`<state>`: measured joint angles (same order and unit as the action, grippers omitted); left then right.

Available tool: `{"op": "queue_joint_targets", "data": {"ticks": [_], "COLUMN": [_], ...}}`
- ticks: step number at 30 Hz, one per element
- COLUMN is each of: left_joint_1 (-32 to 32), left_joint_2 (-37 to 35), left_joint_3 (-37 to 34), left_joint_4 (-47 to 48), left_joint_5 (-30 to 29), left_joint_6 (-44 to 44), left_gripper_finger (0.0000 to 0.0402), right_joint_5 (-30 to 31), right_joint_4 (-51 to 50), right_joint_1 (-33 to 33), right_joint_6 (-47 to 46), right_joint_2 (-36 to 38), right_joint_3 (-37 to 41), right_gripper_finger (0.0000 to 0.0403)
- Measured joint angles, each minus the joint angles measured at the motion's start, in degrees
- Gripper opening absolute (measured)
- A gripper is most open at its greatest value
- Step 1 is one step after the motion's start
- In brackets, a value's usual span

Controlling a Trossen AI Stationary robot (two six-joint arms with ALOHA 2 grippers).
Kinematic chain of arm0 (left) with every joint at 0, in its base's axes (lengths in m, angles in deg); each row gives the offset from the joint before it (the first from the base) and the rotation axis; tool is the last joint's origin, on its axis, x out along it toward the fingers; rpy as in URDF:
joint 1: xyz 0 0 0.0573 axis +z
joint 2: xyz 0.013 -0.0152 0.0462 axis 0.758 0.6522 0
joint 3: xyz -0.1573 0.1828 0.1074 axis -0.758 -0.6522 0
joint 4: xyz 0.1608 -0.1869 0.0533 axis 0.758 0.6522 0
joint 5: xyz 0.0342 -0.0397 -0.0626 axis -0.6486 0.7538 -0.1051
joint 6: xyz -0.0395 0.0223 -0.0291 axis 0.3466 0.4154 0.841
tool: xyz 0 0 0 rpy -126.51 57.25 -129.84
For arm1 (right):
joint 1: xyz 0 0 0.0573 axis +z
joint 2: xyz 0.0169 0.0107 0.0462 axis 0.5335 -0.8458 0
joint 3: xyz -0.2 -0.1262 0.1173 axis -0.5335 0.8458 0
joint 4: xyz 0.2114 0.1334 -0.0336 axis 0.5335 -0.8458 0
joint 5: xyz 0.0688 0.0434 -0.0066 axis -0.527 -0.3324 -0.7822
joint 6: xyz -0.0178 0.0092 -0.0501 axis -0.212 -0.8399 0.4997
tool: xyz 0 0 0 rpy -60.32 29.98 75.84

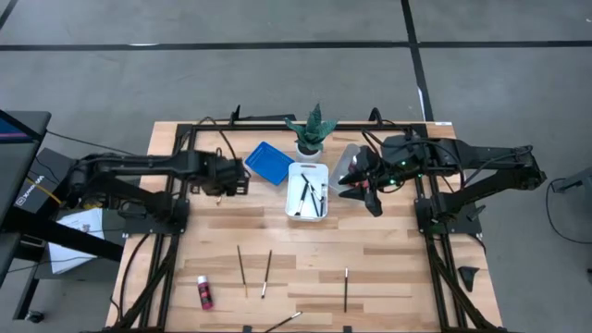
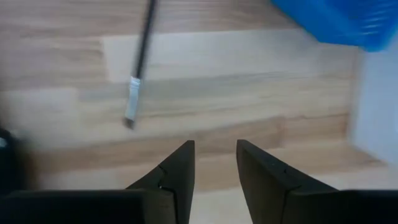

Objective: Pick & Place Paint Supplies
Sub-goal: Put the large black paint brush into the white bin

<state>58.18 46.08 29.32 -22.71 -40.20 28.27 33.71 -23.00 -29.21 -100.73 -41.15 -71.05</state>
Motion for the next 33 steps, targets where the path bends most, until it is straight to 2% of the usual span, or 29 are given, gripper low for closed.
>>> {"op": "queue_joint_targets", "data": {"ticks": [4,8,12,18,33], "left_joint_1": [6.08,8.93,9.12,7.69,6.83], "left_joint_2": [0.13,0.85,0.88,0.9,0.9], "left_joint_3": [-4.52,-8.54,-11.88,-15.61,-20.82], "left_joint_4": [0.97,0.93,-0.89,-5.52,-11.27], "left_joint_5": [4.36,4.52,5.58,5.86,5.21], "left_joint_6": [-11.63,-14.76,-18.27,-20.97,-20.5], "left_gripper_finger": [0.0102,0.0094,0.009,0.009,0.009], "right_joint_5": [0.0,0.0,0.0,-0.02,0.0], "right_joint_4": [-1.07,-1.9,-2.06,-2.41,-2.95], "right_joint_1": [0.0,0.0,0.0,-1.12,-2.49], "right_joint_6": [0.03,0.0,0.0,0.0,-0.04], "right_joint_2": [-0.02,-0.02,-0.02,-0.02,-0.04], "right_joint_3": [0.0,0.0,0.0,0.0,0.0], "right_gripper_finger": [0.0173,0.0173,0.0173,0.0173,0.0173]}}
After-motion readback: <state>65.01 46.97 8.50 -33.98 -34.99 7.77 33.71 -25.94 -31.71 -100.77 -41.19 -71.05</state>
